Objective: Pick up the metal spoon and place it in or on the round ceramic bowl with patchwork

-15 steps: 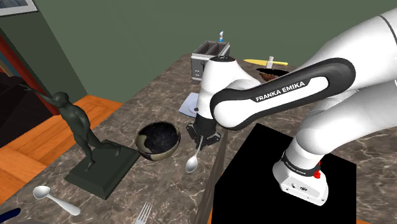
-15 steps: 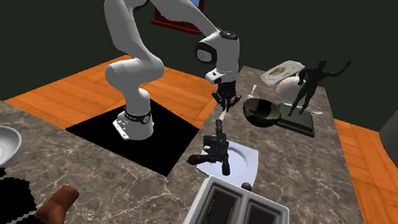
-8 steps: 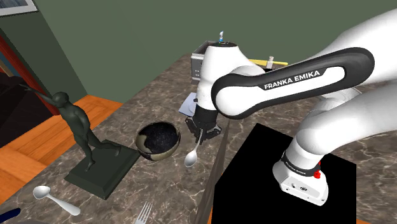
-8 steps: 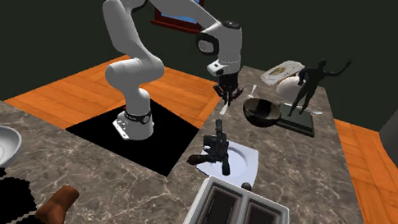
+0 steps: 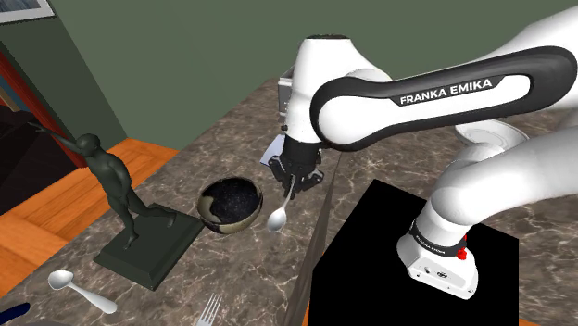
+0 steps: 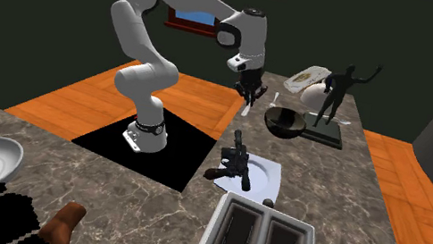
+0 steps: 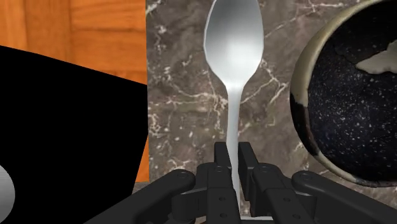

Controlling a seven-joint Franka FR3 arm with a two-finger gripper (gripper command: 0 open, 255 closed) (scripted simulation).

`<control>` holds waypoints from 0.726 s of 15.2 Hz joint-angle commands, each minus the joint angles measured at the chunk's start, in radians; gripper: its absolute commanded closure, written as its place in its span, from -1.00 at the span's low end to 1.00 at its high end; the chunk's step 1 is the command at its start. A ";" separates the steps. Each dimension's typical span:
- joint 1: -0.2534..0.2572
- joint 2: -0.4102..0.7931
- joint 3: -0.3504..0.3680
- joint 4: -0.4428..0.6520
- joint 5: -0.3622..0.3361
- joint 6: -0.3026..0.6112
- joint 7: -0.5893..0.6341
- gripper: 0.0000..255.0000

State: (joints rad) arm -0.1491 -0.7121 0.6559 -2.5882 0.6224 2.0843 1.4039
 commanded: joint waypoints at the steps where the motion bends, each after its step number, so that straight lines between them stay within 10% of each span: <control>1: -0.002 -0.011 -0.014 0.021 -0.012 -0.033 0.005 1.00; 11: -0.031 0.008 -0.042 0.148 -0.062 -0.134 0.037 1.00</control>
State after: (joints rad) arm -0.1693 -0.7276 0.6039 -2.4648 0.5659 1.9476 1.4328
